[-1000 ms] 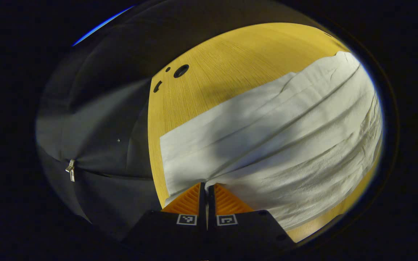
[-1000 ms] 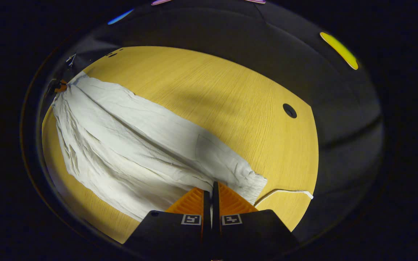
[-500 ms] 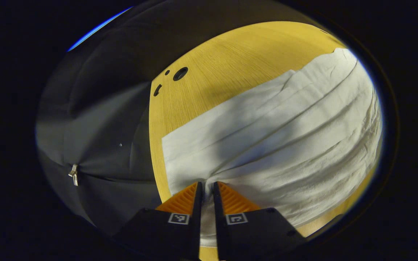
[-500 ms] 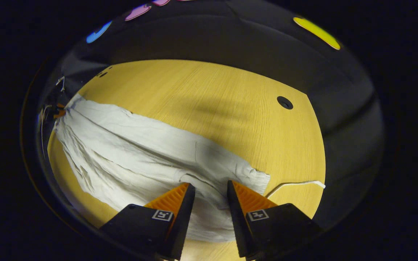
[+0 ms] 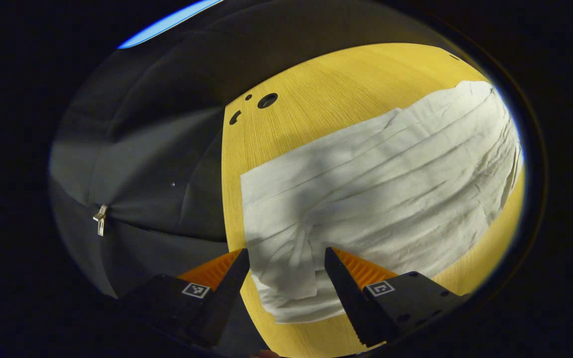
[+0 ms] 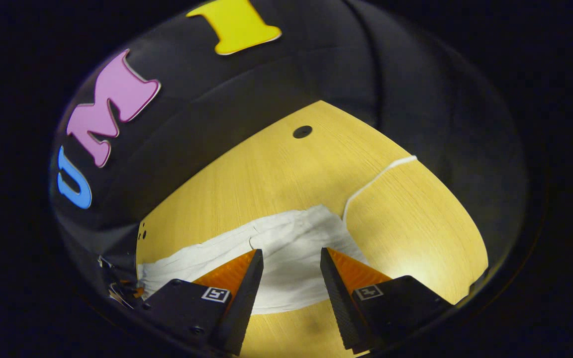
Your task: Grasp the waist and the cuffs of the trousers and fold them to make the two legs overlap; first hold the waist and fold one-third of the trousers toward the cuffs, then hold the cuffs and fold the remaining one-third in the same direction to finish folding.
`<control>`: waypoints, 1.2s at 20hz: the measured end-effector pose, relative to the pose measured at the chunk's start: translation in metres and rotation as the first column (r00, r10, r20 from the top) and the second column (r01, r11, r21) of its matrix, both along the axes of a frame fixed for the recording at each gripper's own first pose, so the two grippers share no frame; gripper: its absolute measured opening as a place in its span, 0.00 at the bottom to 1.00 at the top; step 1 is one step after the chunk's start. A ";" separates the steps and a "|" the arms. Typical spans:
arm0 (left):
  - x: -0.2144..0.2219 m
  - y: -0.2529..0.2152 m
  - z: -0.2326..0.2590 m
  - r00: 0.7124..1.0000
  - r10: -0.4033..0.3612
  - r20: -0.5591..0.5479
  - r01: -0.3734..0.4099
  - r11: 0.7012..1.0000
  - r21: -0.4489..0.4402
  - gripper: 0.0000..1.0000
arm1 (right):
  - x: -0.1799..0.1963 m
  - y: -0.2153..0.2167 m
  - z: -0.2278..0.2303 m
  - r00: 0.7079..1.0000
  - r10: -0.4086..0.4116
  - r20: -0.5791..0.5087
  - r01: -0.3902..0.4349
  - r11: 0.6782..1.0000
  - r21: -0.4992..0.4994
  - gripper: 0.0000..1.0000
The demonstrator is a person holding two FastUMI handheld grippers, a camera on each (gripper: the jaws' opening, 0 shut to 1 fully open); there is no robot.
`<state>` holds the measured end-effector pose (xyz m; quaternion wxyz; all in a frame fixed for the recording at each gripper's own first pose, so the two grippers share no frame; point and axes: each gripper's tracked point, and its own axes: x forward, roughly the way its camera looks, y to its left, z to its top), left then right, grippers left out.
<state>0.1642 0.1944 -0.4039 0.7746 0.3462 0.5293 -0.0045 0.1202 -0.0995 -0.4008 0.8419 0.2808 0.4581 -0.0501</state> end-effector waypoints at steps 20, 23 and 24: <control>-0.105 -0.020 0.050 0.971 0.214 0.110 -0.186 0.957 -0.222 0.97 | -0.030 -0.004 -0.060 0.848 -0.518 -0.110 0.530 0.834 0.153 0.75; -0.111 -0.027 0.044 0.962 0.255 0.097 -0.222 0.939 -0.264 0.97 | -0.033 -0.007 -0.068 0.821 -0.551 -0.147 0.567 0.817 0.102 0.80; -0.114 -0.031 0.040 0.958 0.272 0.091 -0.237 0.931 -0.278 0.97 | -0.033 -0.007 -0.070 0.816 -0.558 -0.151 0.574 0.812 0.101 0.44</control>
